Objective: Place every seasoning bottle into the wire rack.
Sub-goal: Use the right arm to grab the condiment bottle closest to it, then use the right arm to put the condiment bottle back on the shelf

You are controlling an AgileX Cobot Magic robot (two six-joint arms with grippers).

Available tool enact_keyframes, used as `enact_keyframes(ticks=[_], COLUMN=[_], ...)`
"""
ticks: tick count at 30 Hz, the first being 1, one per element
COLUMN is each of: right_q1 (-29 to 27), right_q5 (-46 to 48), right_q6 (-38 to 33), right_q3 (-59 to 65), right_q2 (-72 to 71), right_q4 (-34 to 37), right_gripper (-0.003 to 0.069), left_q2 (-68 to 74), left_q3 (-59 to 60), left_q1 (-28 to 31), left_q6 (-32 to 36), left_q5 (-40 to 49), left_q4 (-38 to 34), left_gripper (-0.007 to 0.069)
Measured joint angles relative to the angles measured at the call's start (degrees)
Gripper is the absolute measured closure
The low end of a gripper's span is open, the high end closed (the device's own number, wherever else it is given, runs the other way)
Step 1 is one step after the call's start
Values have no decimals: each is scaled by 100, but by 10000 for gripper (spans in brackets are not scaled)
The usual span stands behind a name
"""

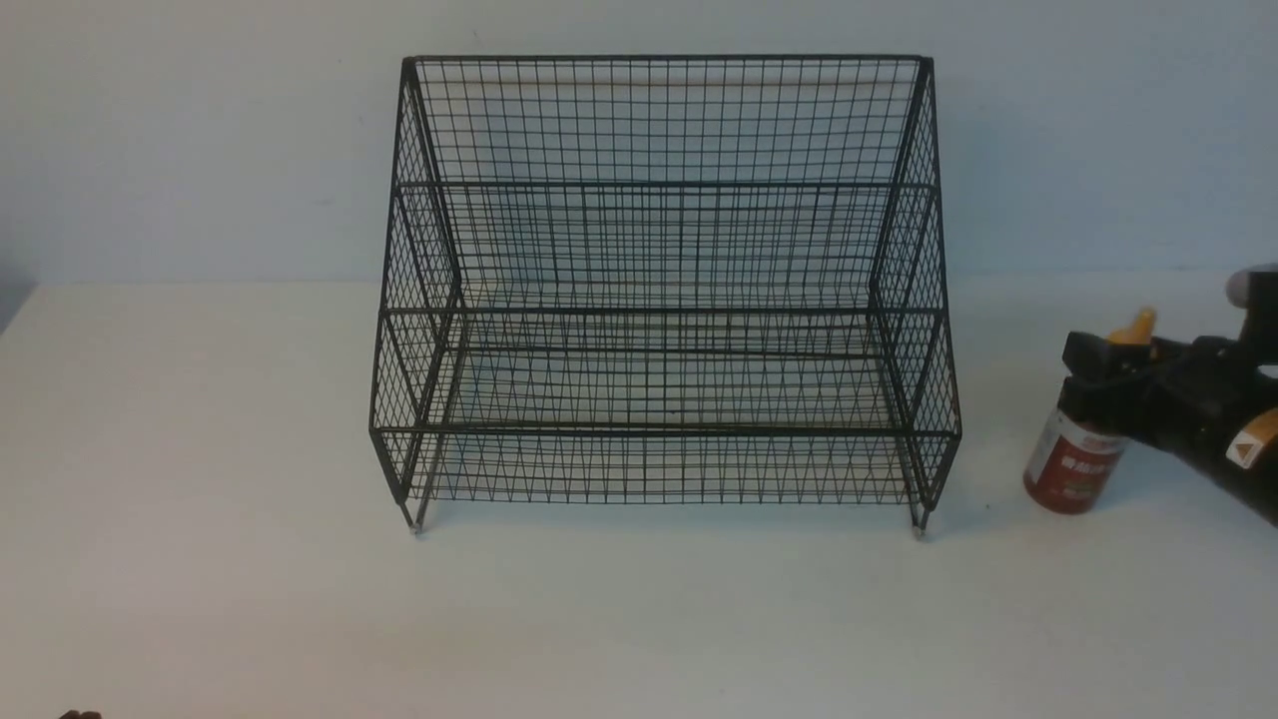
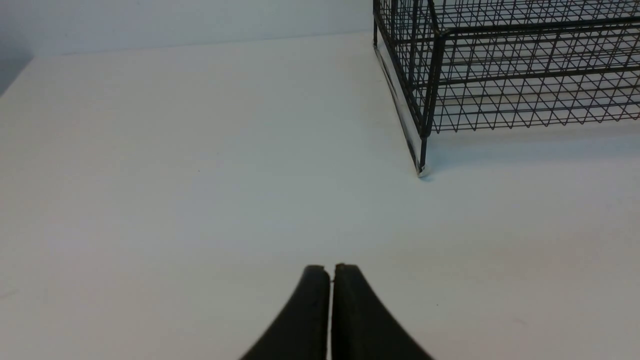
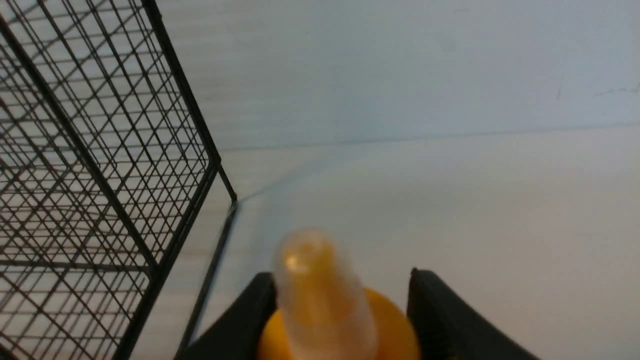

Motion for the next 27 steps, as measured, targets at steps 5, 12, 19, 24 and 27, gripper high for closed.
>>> enact_keyframes(ticks=[5,12,19,24,27], right_q1=[0,10,18,130,387], right_q5=[251,813,1102,1116,1074], right_q6=[83,247,1504,3549,4556], right_q3=[0,3,-160,-815,-1247], right_q2=[-242,-1788,-3374,-3561,-3465], right_q4=[-379,-641,-1281,-3148,-4372], right_gripper=[379,379,379,379,379], left_q2=[0,0,0,0,0], left_q3=[0,0,0,0,0], left_q1=[0,0,0,0,0], left_q6=[0,0,0,0,0], left_q5=[0,0,0,0,0], left_q4=[0,0,0,0,0], left_gripper=[629,629,629,629,629])
